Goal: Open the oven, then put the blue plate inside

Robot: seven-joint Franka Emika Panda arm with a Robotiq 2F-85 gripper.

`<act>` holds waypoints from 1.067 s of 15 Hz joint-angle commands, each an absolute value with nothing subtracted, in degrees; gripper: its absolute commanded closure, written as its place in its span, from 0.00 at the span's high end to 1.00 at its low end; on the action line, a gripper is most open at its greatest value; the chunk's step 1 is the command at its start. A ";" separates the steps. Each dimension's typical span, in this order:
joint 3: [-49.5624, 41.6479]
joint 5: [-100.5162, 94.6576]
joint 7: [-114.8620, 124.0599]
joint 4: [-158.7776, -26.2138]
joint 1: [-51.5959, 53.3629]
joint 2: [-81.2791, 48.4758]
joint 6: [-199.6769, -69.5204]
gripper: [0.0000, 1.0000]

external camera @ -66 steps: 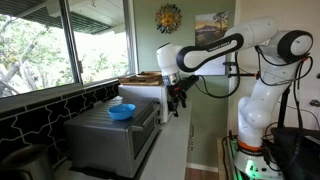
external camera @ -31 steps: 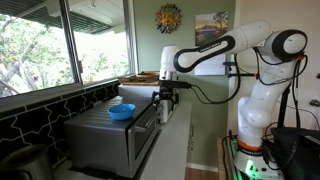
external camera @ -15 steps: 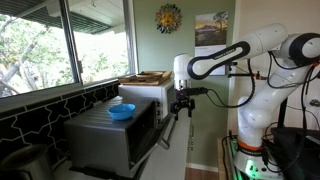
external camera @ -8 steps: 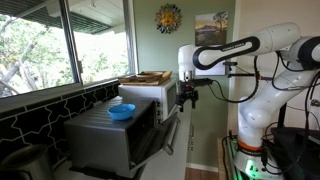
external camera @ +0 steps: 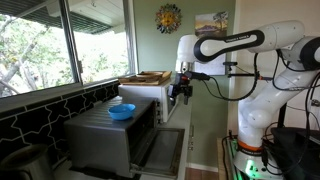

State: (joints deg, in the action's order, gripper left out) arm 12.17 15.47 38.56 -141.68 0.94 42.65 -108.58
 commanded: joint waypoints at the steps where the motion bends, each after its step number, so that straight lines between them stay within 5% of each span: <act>1: 14.25 19.23 39.33 -137.52 2.36 38.81 -112.66 1.00; 16: 18.92 16.18 43.36 -118.42 5.34 14.03 -130.43 1.00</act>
State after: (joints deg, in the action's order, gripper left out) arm 19.12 18.12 41.33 -122.03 4.36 19.53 -128.48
